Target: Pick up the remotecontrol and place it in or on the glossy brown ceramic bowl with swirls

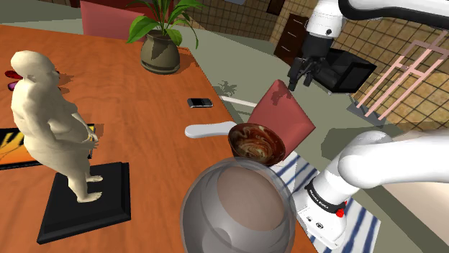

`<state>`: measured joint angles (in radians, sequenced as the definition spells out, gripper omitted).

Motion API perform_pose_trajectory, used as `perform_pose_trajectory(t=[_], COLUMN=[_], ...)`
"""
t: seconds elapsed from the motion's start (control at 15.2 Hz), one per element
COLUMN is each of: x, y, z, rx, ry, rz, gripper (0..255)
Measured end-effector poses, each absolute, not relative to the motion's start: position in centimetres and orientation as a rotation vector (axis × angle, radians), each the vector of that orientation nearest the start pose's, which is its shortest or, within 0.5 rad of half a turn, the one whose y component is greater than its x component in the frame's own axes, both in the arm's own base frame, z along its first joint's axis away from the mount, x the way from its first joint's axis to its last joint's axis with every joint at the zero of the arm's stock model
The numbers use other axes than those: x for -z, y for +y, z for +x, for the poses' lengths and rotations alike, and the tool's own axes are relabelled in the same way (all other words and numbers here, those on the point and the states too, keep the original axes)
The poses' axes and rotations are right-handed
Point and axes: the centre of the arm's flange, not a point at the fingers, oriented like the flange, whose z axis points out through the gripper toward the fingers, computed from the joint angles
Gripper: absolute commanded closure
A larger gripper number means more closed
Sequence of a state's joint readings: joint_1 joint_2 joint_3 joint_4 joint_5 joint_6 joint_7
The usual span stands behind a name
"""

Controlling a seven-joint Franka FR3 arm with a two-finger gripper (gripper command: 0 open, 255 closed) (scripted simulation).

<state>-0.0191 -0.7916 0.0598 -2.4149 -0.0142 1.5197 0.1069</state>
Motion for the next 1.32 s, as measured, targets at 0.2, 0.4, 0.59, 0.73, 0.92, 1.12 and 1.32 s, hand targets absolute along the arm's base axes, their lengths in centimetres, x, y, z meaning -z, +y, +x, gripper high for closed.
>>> perform_pose_trajectory(t=[0.2,0.4,0.59,0.73,0.92,1.12,1.32], x=[-55.1,-52.8,-50.6,-48.6,-46.3,-44.1,-42.0], y=[1.9,3.0,4.9,6.5,8.5,11.5,14.1], z=[30.8,33.3,35.4,36.5,38.6,39.9,41.2], rx=[-0.156,-0.142,-0.121,-0.109,-0.088,-0.066,-0.046], ry=[0.038,-0.192,-0.439,-0.603,-0.845,-1.082,-1.31], rz=[-3.199,-3.191,-3.163,-3.133,-3.072,-2.992,-2.894], gripper=[0,0,0,0,0,0,0])
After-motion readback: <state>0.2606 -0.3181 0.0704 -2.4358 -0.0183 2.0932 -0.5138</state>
